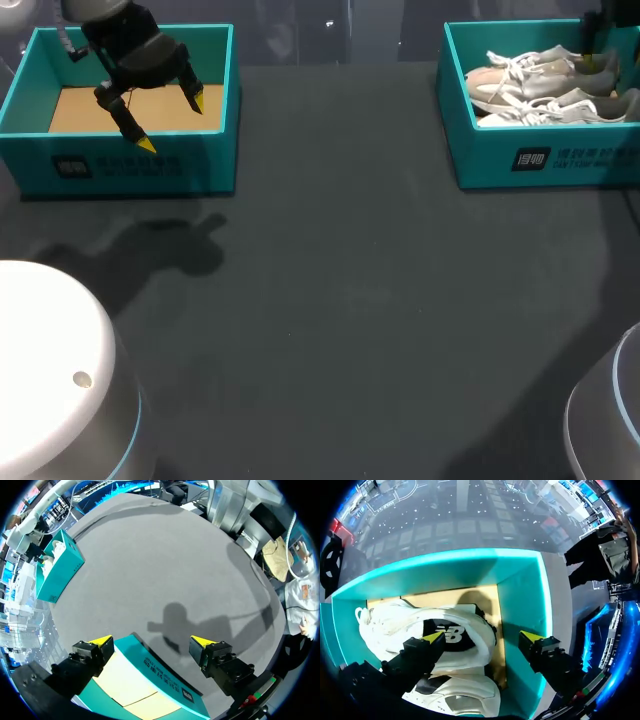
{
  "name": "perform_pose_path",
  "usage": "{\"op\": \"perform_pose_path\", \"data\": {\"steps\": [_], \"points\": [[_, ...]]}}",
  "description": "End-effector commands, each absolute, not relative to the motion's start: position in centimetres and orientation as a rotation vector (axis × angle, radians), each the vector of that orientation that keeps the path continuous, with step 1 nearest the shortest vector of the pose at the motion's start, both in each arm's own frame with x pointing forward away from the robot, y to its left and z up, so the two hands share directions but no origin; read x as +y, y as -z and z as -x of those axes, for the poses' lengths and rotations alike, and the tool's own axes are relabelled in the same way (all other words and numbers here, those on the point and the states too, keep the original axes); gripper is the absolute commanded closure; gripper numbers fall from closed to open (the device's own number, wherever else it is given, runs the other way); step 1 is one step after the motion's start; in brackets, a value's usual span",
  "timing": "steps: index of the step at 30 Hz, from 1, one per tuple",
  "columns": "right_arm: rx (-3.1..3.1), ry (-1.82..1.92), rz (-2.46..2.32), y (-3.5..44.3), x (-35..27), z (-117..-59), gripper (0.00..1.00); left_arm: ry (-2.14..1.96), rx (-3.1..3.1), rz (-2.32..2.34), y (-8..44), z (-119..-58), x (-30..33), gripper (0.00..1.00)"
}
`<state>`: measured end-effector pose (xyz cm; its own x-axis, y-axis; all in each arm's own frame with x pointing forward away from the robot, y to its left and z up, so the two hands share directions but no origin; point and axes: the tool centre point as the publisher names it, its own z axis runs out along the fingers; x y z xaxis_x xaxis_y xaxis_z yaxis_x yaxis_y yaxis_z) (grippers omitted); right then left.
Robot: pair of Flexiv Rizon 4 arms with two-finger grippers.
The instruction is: Take the shoe out of the shoebox, open the shoe tongue, remove and reinsert the insole, then place the shoe into the shoebox
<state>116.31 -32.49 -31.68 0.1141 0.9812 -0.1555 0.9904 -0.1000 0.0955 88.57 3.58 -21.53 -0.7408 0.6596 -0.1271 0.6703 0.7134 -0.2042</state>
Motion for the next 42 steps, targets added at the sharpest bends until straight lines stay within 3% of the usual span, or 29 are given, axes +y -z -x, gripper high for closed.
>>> {"op": "perform_pose_path", "data": {"steps": [1,13,21,28,32,42], "points": [[1.983,0.06,-2.199,29.2,-31.4,-115.2,0.0,0.366,2.867,-1.115,21.5,-88.6,3.6,0.0],[2.085,-0.032,-2.135,23.7,-26.4,-112.6,0.0,0.366,2.867,-1.115,21.5,-88.6,3.6,0.0],[2.114,-0.021,-2.131,21.4,-23.7,-110.3,0.0,0.394,3.039,-0.433,17.2,-88.9,3.7,0.0],[2.155,-0.001,-2.107,19.8,-22.0,-108.3,0.0,0.158,2.971,0.238,16.4,-89.4,5.4,0.0],[2.194,0.013,-2.086,19.2,-20.9,-107.3,0.0,0.262,2.871,0.706,15.6,-90.9,8.1,0.0],[2.194,0.013,-2.086,19.2,-20.9,-107.3,0.0,0.262,2.871,0.706,15.6,-90.9,8.1,0.0]]}}
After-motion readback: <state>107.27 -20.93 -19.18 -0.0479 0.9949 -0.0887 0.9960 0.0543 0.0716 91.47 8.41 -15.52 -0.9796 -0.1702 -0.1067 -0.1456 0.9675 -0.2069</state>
